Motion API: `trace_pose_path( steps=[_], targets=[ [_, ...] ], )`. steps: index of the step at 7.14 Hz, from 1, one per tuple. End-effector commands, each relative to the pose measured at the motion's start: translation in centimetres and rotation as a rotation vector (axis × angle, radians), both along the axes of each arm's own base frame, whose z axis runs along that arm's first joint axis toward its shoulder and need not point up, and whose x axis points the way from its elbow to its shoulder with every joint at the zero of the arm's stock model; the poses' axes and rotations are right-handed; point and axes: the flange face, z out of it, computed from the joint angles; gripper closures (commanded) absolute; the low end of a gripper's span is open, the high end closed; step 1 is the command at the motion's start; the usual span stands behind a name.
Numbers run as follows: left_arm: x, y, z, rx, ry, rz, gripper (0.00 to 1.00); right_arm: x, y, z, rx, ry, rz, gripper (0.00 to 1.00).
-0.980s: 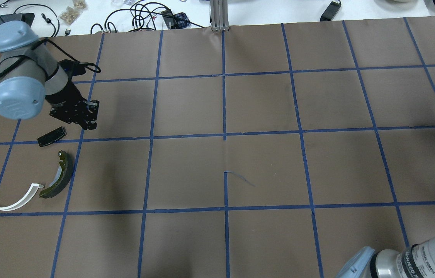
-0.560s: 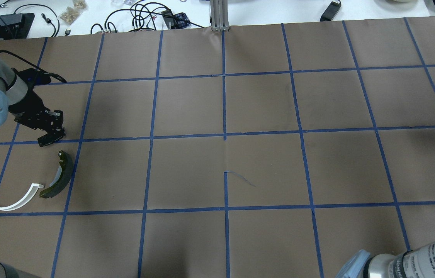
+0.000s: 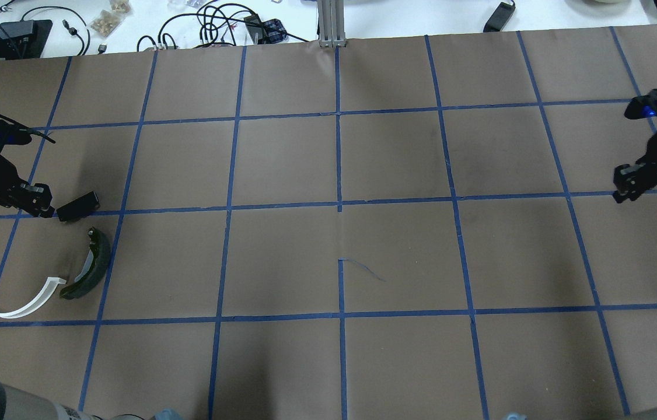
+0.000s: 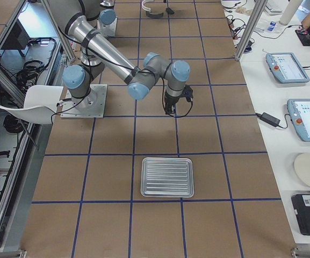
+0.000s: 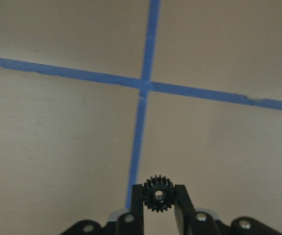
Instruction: Place bearing gear from tray to pile
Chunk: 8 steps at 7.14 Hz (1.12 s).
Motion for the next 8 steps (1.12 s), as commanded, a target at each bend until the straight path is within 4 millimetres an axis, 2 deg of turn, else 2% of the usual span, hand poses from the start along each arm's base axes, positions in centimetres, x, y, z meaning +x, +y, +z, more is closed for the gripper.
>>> trace_pose_path(
  steps=[1, 2, 4, 5, 6, 7, 8],
  targets=[
    [0.1, 0.0, 0.2, -0.008, -0.008, 0.003, 0.0, 14.8, 0.9, 0.0, 0.01, 0.04, -0.189, 0.91],
    [-0.3, -0.1, 1.1, -0.013, -0.02, 0.003, 0.0, 20.7, 2.0, -0.7, 0.019, 0.06, -0.25, 0.91],
    [-4.3, -0.7, 3.8, -0.043, -0.042, -0.009, 0.0, 30.0, 2.9, -2.0, -0.044, 0.073, -0.365, 0.91],
    [-5.7, -0.7, 5.2, -0.029, -0.029, 0.004, 0.0, 35.7, 3.6, -3.0, -0.084, 0.035, -0.41, 0.91],
    [-6.7, -0.6, 5.8, -0.032, -0.022, 0.017, 0.0, 40.3, 3.8, -4.4, -0.086, -0.04, -0.457, 0.91],
    [-7.9, -0.6, 6.2, -0.036, -0.025, 0.017, 0.0, 42.9, 3.7, -5.5, -0.086, -0.044, -0.483, 0.91],
    [-9.9, -0.8, 6.3, -0.033, -0.025, 0.05, 0.0, 44.7, 3.3, -6.0, -0.098, -0.057, -0.5, 0.91]
  ],
)
